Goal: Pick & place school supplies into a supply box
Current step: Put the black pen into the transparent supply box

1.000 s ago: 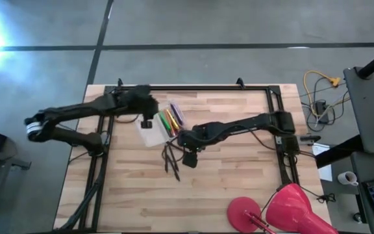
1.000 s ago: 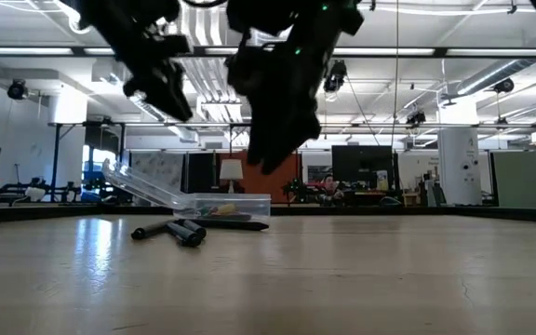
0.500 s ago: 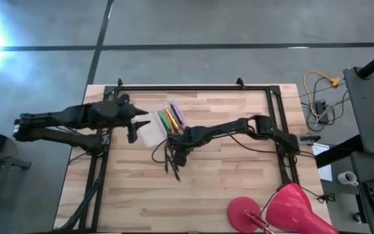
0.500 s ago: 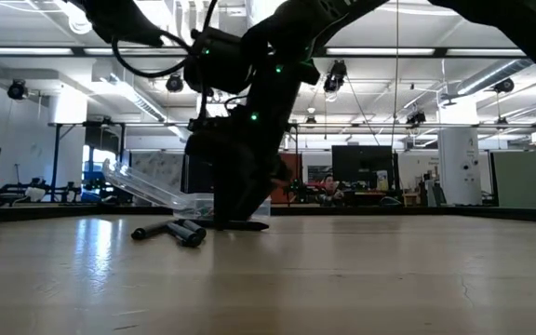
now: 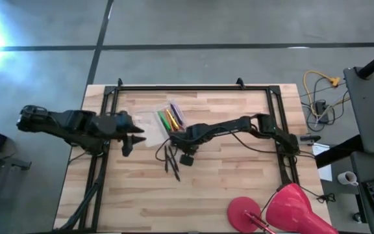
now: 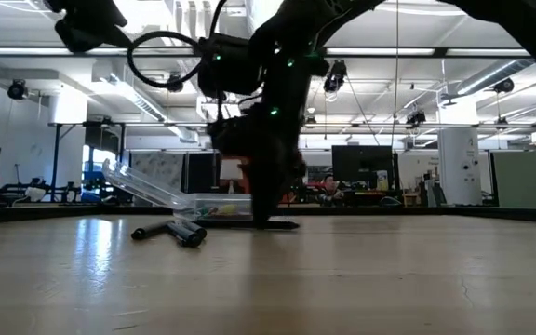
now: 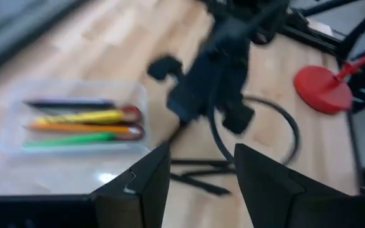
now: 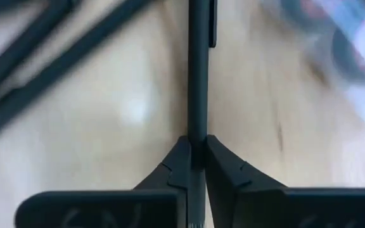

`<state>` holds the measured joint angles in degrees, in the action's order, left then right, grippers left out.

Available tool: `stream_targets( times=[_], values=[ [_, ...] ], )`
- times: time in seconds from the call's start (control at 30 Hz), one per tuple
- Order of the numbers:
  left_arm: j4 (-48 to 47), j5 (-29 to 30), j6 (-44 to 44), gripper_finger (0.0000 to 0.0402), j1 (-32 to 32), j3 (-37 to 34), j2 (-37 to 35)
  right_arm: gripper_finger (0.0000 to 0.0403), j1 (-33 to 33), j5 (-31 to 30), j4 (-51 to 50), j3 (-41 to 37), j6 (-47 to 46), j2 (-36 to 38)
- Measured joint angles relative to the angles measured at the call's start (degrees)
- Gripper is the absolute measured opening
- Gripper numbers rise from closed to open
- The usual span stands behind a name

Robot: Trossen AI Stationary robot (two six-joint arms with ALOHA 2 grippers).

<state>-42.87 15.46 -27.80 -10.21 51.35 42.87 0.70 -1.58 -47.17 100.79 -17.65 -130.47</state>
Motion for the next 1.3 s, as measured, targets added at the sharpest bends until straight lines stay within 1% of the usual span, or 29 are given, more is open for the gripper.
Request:
stream_targets(
  times=[0.03, 0.1, 0.17, 0.27, 0.33, 0.37, 0.47, 0.57, 0.63, 0.7, 0.8, 0.9, 0.93, 1.03, 1.17, 1.3],
  values=[
    [-0.2, -0.1, -1.8, 0.0159, -1.3, 0.0, 0.6, 0.0014, 0.1, 0.6, -1.9, -0.3, -0.2, 1.1],
    [-0.4, -0.1, -5.2, 0.0159, -4.3, 0.0, 2.0, 0.0013, 0.2, 0.8, -2.3, -0.5, -1.1, 3.8],
    [-1.2, -0.1, -8.2, 0.0159, -7.5, 0.0, 3.8, 0.0012, 0.3, 0.1, -2.5, -1.0, -3.2, 8.7],
    [-1.7, -0.2, -12.0, 0.0159, -11.8, -0.1, 7.2, 0.0013, -0.3, -5.5, -2.0, -1.1, -7.1, 15.6],
    [-1.7, -0.1, -15.0, 0.0159, -14.1, -0.1, 10.1, 0.0013, -1.5, -8.7, -1.0, -1.4, -10.3, 18.1],
    [-1.7, -0.1, -16.6, 0.0159, -15.0, -0.1, 11.8, 0.0013, -2.5, -8.9, 0.0, -1.4, -11.7, 18.5],
    [-1.7, -0.1, -21.4, 0.0159, -17.1, -0.1, 17.3, 0.0013, -6.6, -6.9, 4.4, -1.5, -15.5, 18.4],
    [-1.4, -0.1, -23.4, 0.0159, -18.1, -0.6, 23.2, 0.0014, -10.7, -3.5, 10.8, -1.4, -17.3, 15.5],
    [-0.7, 0.0, -23.9, 0.0159, -18.0, -1.0, 27.2, 0.0022, -12.4, -0.5, 13.8, -1.6, -19.5, 12.8],
    [0.2, 0.1, -26.0, 0.0159, -17.7, -1.2, 31.2, 0.004, -13.1, 3.0, 15.8, -1.6, -21.5, 10.8],
    [1.8, 0.3, -31.9, 0.0159, -17.1, -1.0, 36.7, 0.0074, -13.8, 6.9, 15.6, -1.1, -23.4, 9.2],
    [6.3, 2.1, -38.8, 0.0159, -16.2, -0.8, 40.5, 0.0106, -14.3, 8.3, 12.5, -1.2, -22.6, 8.4],
    [8.2, 3.0, -41.6, 0.0159, -15.7, -0.8, 41.4, 0.0115, -14.3, 7.6, 11.7, -1.3, -21.5, 8.4],
    [11.6, 4.8, -48.8, 0.0159, -14.1, -0.8, 43.1, 0.0139, -13.5, 2.6, 9.7, -1.3, -19.9, 10.1],
    [11.4, 7.3, -57.4, 0.0159, -12.4, -0.8, 44.4, 0.0163, -13.5, -0.7, 6.3, -1.1, -16.0, 13.2],
    [11.4, 7.4, -60.4, 0.0159, -11.1, -0.4, 46.3, 0.0178, -13.5, -7.8, -1.0, -1.1, -13.5, 17.5]
  ],
)
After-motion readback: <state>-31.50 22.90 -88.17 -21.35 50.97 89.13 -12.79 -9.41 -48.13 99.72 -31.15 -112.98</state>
